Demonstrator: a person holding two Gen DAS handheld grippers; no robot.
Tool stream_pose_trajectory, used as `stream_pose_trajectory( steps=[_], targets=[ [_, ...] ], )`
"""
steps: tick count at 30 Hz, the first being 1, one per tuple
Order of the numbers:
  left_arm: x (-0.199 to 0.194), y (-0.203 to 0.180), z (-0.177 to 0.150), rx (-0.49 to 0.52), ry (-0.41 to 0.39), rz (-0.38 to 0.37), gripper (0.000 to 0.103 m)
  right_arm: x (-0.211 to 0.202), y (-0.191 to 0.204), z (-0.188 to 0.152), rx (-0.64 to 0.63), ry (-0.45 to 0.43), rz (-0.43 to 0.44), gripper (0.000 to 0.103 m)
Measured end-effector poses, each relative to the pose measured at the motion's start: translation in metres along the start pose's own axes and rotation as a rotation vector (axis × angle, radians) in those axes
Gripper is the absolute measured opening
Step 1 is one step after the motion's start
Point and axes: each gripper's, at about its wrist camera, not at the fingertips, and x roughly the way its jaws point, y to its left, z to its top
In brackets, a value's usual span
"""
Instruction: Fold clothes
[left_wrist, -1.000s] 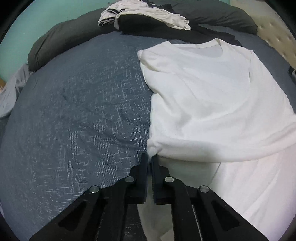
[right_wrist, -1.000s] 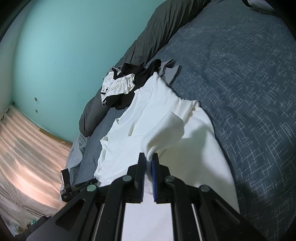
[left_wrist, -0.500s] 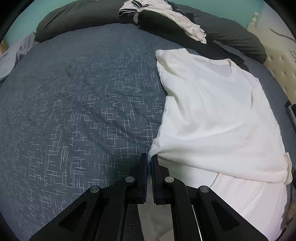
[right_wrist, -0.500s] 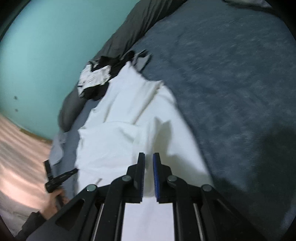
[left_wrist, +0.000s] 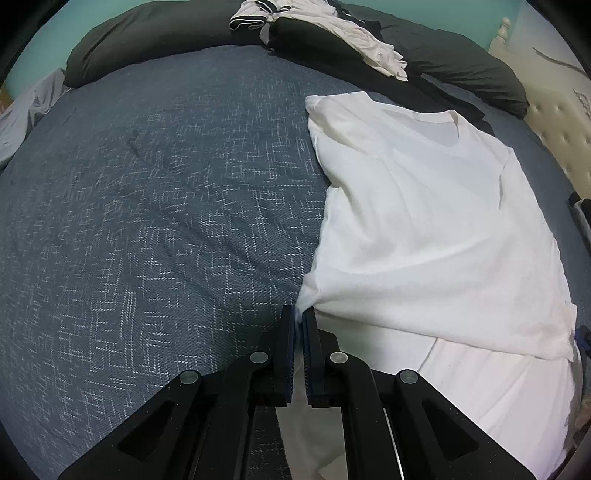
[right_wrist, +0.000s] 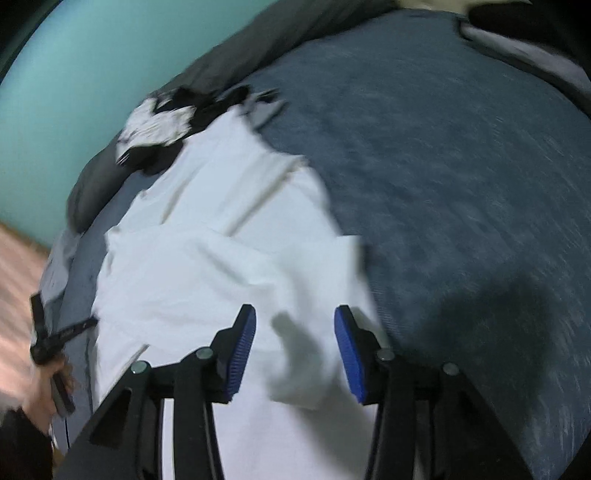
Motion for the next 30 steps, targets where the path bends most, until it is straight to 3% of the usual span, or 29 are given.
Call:
stream_pose_trajectory(
  steps=[5, 7, 10, 12, 20, 30],
  targets=[
    [0.002, 0.0, 0.0, 0.003, 0.003, 0.002, 0.005, -0.008, -0.019, -0.004, 0.075, 0.024, 0.044, 0.045],
    [0.002, -0.001, 0.0, 0.004, 0.004, 0.003, 0.005, -0.008, -0.019, -0.008, 0.077, 0.047, 0.068, 0.04],
    [0.002, 0.0, 0.0, 0.001, 0.005, 0.0, 0.005, -0.006, -0.015, -0.013, 0.063, 0.077, 0.082, 0.024],
    [0.002, 0.001, 0.001, -0.003, 0.007, -0.003, 0.005, -0.005, -0.016, -0.017, 0.071, 0.086, 0.089, 0.005],
    [0.003, 0.003, 0.003, -0.017, 0.017, -0.015, 0.005, -0.041, -0.014, -0.022, 0.073, 0.024, 0.135, 0.003],
    [0.0, 0.006, 0.004, -0.026, 0.027, -0.031, 0.005, -0.025, -0.022, -0.052, 0.092, 0.113, 0.088, 0.003]
  ],
)
